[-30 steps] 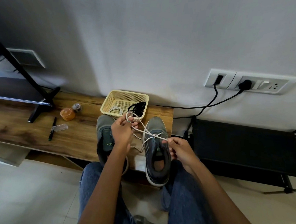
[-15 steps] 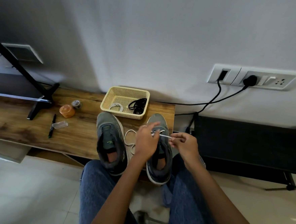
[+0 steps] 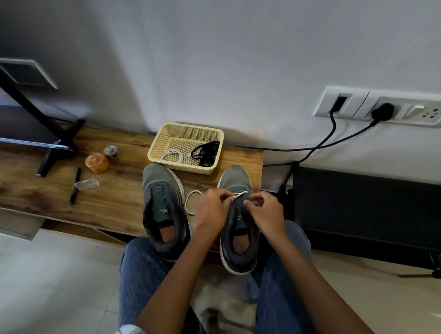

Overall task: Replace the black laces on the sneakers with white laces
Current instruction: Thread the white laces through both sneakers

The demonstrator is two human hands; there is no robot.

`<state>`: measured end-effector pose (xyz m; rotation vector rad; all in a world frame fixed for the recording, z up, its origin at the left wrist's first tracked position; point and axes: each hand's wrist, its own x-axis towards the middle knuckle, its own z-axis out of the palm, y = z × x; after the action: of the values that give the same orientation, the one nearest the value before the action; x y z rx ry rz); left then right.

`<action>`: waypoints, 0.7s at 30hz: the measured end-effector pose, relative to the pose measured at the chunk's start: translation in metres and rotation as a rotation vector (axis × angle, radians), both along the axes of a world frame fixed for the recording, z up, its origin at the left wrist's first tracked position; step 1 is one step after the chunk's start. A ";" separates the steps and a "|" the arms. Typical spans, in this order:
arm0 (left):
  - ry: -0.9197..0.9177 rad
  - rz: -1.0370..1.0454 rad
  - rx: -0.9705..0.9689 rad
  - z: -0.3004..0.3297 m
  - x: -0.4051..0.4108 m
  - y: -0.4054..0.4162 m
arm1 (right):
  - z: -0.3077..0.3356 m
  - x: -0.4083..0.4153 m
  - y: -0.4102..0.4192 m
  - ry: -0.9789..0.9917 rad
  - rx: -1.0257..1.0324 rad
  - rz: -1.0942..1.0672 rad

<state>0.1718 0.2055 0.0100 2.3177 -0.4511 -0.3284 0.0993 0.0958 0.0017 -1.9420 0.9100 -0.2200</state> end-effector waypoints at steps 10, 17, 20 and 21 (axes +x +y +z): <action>0.037 -0.036 0.136 -0.013 0.005 -0.015 | 0.002 0.010 -0.002 0.195 -0.093 0.098; 0.037 -0.018 0.229 -0.014 0.001 -0.026 | -0.009 0.005 -0.017 0.084 0.216 -0.079; 0.006 -0.014 0.247 -0.015 -0.001 -0.029 | -0.018 0.006 -0.021 0.041 0.372 -0.147; -0.004 -0.014 0.258 -0.015 -0.001 -0.030 | -0.021 0.007 -0.022 0.036 0.408 -0.157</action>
<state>0.1705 0.1750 -0.0047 2.5666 -0.4495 -0.4089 0.1064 0.0735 -0.0189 -1.5044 1.0430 -0.0811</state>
